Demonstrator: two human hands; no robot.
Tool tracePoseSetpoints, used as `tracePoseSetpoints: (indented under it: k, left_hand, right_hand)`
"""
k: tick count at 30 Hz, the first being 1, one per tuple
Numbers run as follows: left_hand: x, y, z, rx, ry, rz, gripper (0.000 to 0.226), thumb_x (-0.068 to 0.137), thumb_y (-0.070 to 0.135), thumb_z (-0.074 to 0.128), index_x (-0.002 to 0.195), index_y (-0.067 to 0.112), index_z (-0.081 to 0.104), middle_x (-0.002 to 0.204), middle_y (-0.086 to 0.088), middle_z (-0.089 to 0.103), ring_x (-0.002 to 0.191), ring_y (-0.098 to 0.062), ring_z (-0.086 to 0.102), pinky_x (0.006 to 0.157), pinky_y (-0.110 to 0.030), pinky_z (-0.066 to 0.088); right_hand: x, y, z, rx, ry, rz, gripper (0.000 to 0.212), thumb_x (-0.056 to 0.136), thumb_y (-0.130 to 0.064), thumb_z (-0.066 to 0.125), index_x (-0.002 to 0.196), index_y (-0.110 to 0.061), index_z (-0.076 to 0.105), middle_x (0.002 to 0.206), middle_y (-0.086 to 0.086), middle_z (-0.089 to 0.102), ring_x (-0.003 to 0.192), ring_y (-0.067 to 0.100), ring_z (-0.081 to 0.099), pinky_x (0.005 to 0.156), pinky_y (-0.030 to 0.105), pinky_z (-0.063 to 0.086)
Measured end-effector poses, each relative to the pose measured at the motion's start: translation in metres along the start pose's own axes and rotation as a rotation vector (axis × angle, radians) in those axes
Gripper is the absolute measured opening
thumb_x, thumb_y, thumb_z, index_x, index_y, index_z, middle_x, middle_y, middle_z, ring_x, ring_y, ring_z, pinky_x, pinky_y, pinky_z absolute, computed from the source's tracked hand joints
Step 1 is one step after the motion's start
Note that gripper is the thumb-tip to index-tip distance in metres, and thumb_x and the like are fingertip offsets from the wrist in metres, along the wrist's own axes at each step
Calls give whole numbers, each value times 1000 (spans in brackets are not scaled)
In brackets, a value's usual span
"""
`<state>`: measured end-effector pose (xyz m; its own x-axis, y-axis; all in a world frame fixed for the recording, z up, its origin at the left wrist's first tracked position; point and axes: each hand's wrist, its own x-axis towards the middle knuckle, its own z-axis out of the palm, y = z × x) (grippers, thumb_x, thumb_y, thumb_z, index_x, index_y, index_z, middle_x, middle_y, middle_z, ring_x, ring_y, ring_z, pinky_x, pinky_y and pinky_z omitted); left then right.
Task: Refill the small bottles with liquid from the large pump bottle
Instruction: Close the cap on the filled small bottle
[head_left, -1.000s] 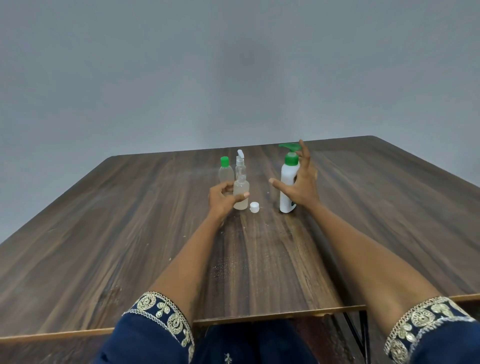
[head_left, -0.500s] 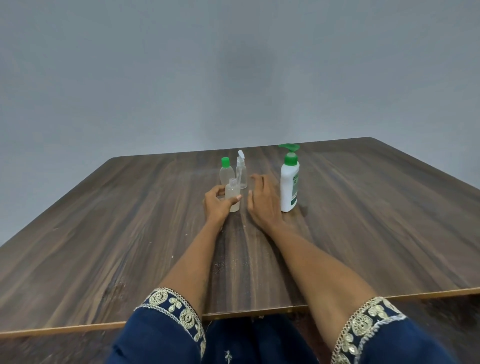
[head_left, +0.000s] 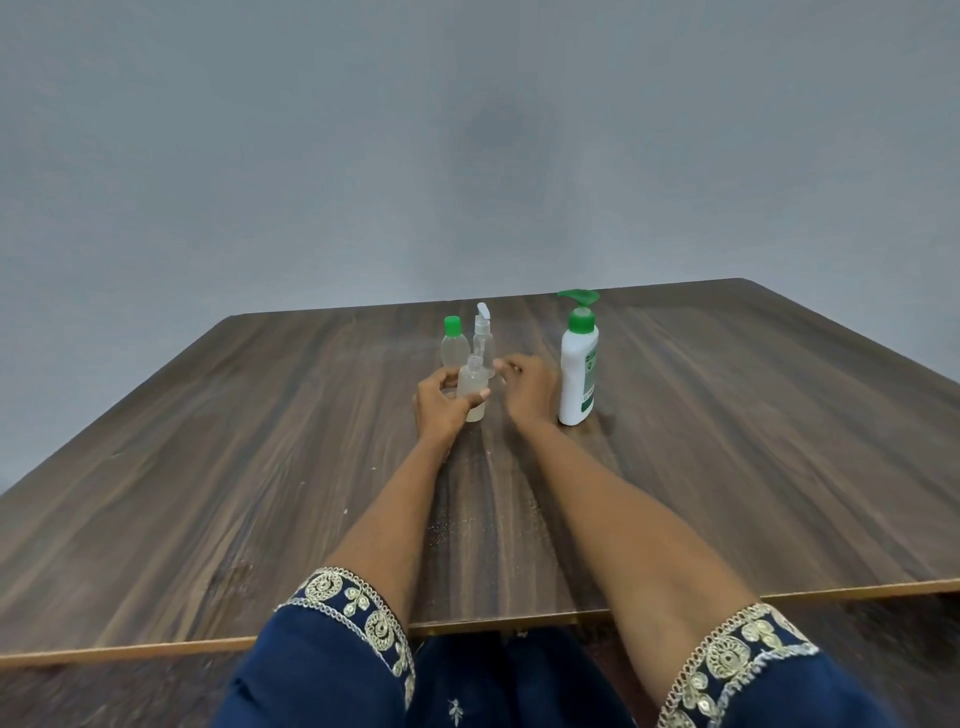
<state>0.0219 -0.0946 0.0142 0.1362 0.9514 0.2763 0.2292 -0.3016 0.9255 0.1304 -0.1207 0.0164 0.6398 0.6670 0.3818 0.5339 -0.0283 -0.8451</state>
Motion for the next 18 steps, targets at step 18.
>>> tracePoseSetpoints:
  k: [18]
  left_hand:
    - [4, 3, -19, 43, -17, 14, 42, 70, 15, 79, 109, 7, 64, 108, -10, 66, 100, -21, 58, 82, -29, 45]
  right_hand:
    - [8, -38, -8, 312, -221, -216, 18, 79, -3, 76, 92, -5, 64, 93, 5, 68, 83, 14, 63, 71, 12, 49]
